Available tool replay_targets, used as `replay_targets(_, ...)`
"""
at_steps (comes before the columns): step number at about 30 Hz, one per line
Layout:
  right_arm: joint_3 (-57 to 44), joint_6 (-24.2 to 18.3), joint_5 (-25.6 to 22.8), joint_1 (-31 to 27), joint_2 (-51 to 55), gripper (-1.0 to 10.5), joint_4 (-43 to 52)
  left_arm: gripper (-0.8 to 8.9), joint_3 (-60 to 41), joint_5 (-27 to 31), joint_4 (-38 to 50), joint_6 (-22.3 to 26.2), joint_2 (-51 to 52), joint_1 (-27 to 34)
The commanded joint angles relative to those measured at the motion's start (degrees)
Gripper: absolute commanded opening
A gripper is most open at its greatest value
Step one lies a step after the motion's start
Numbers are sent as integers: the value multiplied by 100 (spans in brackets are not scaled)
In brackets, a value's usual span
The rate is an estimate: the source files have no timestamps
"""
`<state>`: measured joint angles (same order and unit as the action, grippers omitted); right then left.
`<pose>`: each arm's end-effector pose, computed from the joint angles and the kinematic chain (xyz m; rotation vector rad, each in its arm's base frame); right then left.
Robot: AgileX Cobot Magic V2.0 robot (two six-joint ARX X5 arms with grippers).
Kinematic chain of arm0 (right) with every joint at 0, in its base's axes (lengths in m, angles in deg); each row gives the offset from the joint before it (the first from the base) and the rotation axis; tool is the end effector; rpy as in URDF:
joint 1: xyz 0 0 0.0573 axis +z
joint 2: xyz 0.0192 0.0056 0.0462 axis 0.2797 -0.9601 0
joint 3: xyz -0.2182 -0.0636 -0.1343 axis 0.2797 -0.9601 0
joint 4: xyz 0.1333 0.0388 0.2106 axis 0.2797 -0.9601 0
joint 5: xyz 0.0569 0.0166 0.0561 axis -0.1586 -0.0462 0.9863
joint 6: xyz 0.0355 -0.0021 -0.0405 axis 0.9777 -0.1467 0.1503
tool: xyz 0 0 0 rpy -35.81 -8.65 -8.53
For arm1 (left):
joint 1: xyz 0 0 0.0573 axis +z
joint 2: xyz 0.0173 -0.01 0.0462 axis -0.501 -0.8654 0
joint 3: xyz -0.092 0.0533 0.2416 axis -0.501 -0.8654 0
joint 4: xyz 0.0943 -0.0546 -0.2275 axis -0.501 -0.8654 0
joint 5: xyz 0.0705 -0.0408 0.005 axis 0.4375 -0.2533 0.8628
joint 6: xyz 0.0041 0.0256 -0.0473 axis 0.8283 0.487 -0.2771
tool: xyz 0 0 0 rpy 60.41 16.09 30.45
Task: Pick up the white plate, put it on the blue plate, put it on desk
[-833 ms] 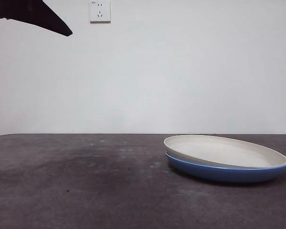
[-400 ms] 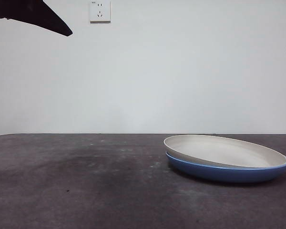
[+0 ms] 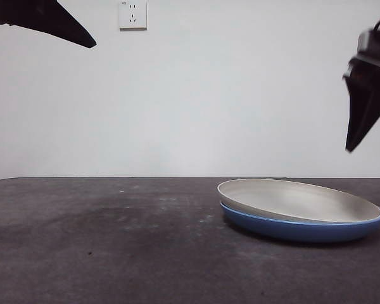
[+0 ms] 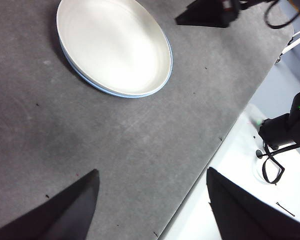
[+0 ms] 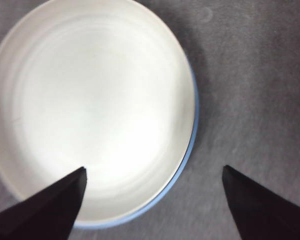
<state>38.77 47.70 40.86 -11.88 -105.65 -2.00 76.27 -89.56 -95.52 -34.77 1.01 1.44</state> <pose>0.2475 0.0271 0.2315 0.2334 1.0581 0.2571 0.1823 -0.1173 0.3303 -0.0392 0.8918 -1.0009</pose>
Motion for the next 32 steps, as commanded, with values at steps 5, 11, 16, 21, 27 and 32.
replay_targets(5,26,70,-4,-109,-817,377,538,342,46,-20,61,116,-26,-26)
replay_targets(11,26,70,59,-122,-1370,362,796,342,46,-20,61,116,-26,-26)
replay_targets(16,26,70,177,-122,-1635,258,962,342,46,-20,61,114,-26,-26)
replay_targets(21,26,68,155,-122,-1666,134,1025,342,46,-20,61,111,-26,-26)
replay_targets(27,26,129,81,-125,-1666,68,1027,342,46,-20,61,109,-26,-26)
replay_targets(32,26,195,2,-131,-1666,11,1036,342,46,-20,57,107,-26,-26)
